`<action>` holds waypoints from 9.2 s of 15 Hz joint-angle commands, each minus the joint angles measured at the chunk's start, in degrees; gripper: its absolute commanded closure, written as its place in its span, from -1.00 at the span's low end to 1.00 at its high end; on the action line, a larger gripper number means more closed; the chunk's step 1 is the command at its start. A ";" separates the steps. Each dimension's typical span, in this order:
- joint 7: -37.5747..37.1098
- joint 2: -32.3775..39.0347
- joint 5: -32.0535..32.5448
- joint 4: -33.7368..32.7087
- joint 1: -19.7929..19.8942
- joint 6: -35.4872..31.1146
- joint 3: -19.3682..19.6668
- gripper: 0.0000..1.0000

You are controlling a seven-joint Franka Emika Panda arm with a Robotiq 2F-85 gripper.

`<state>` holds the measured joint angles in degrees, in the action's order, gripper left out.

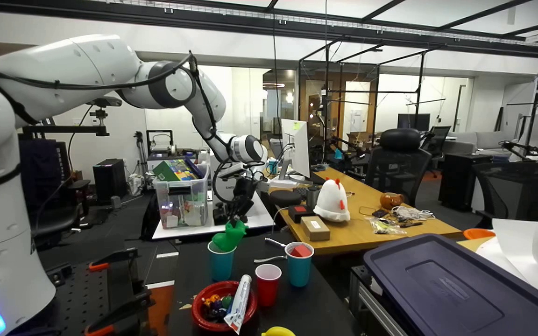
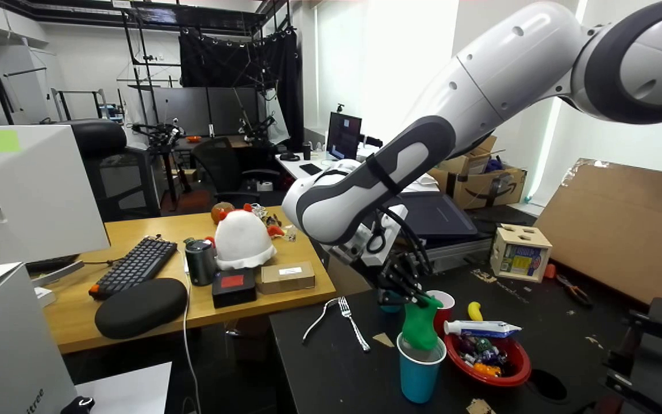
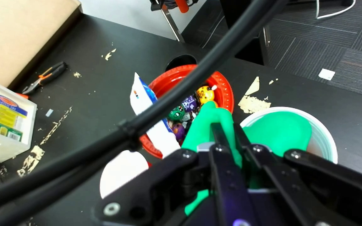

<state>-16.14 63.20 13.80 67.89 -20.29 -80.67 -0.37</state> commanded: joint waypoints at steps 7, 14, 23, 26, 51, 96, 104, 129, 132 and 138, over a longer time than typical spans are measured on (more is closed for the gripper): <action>-0.66 1.83 0.54 -3.15 -1.59 0.88 0.02 0.95; -0.82 1.33 0.68 -2.40 -2.40 0.56 -0.01 0.29; -0.40 1.01 0.70 -1.94 -2.75 0.09 -0.25 -0.98; -0.44 0.76 0.55 -1.55 -2.78 -0.38 -0.40 -1.00; 1.30 -4.10 -1.41 17.91 7.68 -44.01 1.82 -1.00; 18.13 -5.86 -21.37 24.77 20.19 -52.73 -8.61 0.98; 3.17 -8.69 -14.99 26.01 6.73 -53.54 -1.38 0.98; -39.71 -7.69 12.87 24.68 -11.09 -57.92 12.40 0.98; -36.31 -5.75 13.34 22.54 -9.91 -61.06 10.97 0.98; -23.43 -2.27 11.78 17.68 -8.38 -67.97 7.93 0.98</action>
<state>-45.93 59.31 26.17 88.66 -30.05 -146.04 9.39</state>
